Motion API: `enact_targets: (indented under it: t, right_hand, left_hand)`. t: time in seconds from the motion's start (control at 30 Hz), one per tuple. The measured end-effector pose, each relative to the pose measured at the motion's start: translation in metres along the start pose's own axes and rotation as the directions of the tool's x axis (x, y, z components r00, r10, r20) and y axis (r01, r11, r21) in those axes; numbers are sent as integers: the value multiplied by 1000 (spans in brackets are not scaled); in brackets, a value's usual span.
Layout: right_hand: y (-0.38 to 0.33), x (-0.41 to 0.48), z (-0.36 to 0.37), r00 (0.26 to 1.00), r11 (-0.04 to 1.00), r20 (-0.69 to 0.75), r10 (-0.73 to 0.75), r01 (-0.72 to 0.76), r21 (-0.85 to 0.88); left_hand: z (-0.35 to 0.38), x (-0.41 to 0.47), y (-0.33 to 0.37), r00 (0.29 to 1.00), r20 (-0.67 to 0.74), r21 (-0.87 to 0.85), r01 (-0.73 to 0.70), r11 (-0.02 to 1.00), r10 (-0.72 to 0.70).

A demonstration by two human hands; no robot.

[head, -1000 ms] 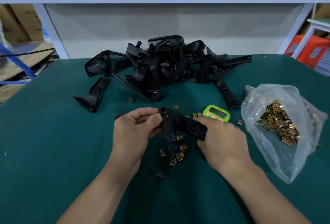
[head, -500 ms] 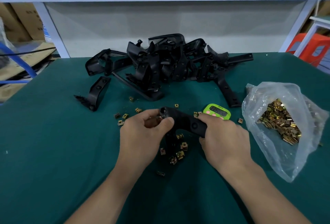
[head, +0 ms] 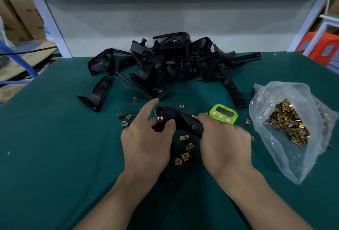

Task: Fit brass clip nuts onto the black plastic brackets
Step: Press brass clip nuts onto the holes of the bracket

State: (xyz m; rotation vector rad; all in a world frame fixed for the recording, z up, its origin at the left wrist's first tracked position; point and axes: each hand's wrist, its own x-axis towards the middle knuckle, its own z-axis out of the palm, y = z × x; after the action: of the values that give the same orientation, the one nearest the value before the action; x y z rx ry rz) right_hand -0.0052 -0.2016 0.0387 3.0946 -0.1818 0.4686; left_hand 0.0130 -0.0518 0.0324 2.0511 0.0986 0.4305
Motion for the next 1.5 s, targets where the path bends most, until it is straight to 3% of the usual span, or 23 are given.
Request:
enact_targets:
  t: [0.27, 0.4, 0.47, 0.53, 0.6, 0.67, 0.77, 0.87, 0.93, 1.1, 1.2, 1.33, 1.5]
  right_hand:
    - [2, -1, 12, 999, 998, -23, -25, 26, 59]
    - [1, -2, 18, 999, 978, 32, -20, 13, 209]
    - [5, 0, 20, 999, 962, 47, 16, -28, 271]
    - [13, 3, 19, 997, 954, 37, 63, -71, 292]
    - [21, 6, 18, 994, 955, 29, 103, -107, 278]
    - [27, 9, 19, 991, 949, 41, 127, -133, 285]
    - [31, 12, 22, 986, 940, 70, 149, -163, 299]
    - [30, 13, 25, 980, 927, 81, 179, -196, 319]
    - [31, 14, 28, 976, 917, 85, 202, -219, 332]
    - [32, 16, 31, 970, 896, 111, 216, -243, 372]
    - [33, 15, 31, 969, 880, 113, 218, -245, 406]
    - [30, 12, 28, 980, 837, 102, 173, -200, 509]
    - [21, 9, 30, 990, 756, 129, 60, -130, 641]
  left_hand:
    - [-2, 1, 0, 977, -61, 82, -198, 977, 203]
    - [-1, 4, -8, 967, -31, 52, -250, 967, 252]
    - [-3, 9, -11, 977, 36, -58, -208, 977, 210]
    - [-8, 18, -14, 991, 97, -177, -76, 981, 95]
    - [-16, 29, -18, 981, 194, -186, 15, 982, 22]
    - [-23, 36, -24, 922, 384, -76, -19, 997, 47]
    - [-24, 32, -24, 756, 651, 76, -156, 985, 69]
    - [-20, 27, -22, 630, 775, 146, -256, 955, 50]
    - [-20, 29, -20, 595, 803, 169, -273, 947, 28]
    - [-20, 25, -20, 630, 776, 184, -294, 938, 45]
    - [-18, 22, -19, 738, 667, 172, -289, 942, 105]
    - [-13, 22, -21, 886, 463, 139, -114, 984, 37]
    - [-10, 21, -22, 910, 413, 252, -65, 965, -47]
